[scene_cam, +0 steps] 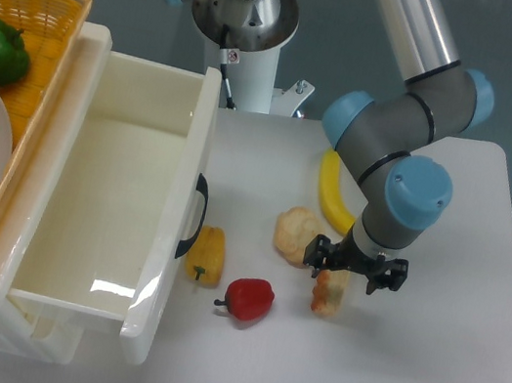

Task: Pick up the square bread
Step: 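Lower the open gripper around the small toasted bread piece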

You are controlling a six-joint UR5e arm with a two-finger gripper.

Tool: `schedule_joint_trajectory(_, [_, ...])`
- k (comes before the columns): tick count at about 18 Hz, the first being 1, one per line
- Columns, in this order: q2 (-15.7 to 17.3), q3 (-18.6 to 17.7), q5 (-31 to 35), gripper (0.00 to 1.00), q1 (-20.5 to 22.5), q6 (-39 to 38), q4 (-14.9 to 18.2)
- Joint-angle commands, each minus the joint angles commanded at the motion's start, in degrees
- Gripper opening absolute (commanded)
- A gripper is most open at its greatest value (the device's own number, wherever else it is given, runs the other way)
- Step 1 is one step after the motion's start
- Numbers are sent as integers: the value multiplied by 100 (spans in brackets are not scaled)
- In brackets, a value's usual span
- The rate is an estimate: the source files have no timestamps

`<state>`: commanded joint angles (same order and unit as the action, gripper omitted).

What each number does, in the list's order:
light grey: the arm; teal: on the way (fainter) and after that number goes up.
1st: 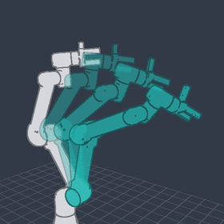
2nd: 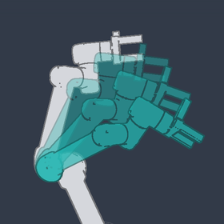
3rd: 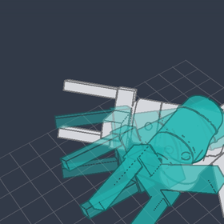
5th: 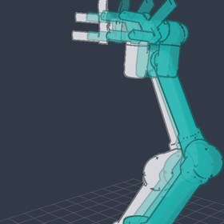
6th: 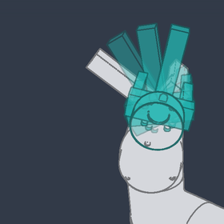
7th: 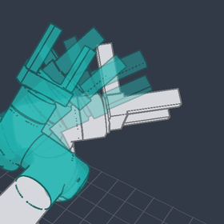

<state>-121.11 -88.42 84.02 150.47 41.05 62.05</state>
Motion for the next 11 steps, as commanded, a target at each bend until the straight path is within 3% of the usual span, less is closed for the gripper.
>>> schedule_joint_trajectory(11, [-141, -53, 0, 100, -18, -44, 9])
